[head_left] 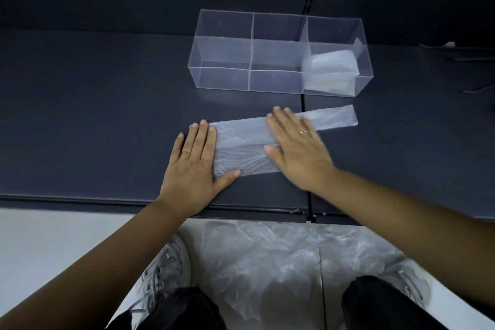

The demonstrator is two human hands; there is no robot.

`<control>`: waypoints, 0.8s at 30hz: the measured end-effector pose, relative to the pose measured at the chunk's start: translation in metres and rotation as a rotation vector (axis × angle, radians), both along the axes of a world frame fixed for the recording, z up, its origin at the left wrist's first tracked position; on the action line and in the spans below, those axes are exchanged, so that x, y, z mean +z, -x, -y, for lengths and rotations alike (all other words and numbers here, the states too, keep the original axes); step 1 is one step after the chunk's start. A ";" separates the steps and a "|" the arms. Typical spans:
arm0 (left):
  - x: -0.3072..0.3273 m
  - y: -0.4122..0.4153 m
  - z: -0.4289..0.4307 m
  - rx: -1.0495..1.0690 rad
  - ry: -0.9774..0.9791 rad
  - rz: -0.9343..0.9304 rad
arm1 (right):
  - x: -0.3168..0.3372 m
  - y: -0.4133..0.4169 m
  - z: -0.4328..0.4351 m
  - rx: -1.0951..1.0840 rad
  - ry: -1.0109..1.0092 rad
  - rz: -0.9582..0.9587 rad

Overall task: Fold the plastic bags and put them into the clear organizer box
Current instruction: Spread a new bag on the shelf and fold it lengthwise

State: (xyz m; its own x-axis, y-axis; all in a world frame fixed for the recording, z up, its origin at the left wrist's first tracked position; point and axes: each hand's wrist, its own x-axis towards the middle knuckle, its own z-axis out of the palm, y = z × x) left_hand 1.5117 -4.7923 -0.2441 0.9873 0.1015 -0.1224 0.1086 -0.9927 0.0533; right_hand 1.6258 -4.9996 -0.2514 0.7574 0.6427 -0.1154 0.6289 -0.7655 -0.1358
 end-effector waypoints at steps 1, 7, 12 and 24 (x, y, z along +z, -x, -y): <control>0.000 0.000 0.000 0.004 0.002 0.003 | 0.000 -0.007 0.015 -0.033 0.007 0.003; 0.001 0.000 -0.002 0.022 0.050 0.021 | 0.005 -0.033 0.079 -0.308 0.019 0.032; 0.017 -0.001 0.007 -0.112 0.152 0.152 | 0.034 -0.008 0.081 -0.086 -0.357 0.002; 0.005 -0.005 0.054 -0.231 0.290 0.088 | 0.043 0.007 0.061 -0.017 -0.317 -0.218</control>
State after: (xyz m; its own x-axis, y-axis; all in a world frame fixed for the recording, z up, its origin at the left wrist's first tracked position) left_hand 1.5166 -4.8467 -0.2387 0.9881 -0.1515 -0.0271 -0.1338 -0.9326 0.3352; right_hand 1.6187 -5.0609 -0.2087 0.7478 0.6599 -0.0727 0.5466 -0.6742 -0.4966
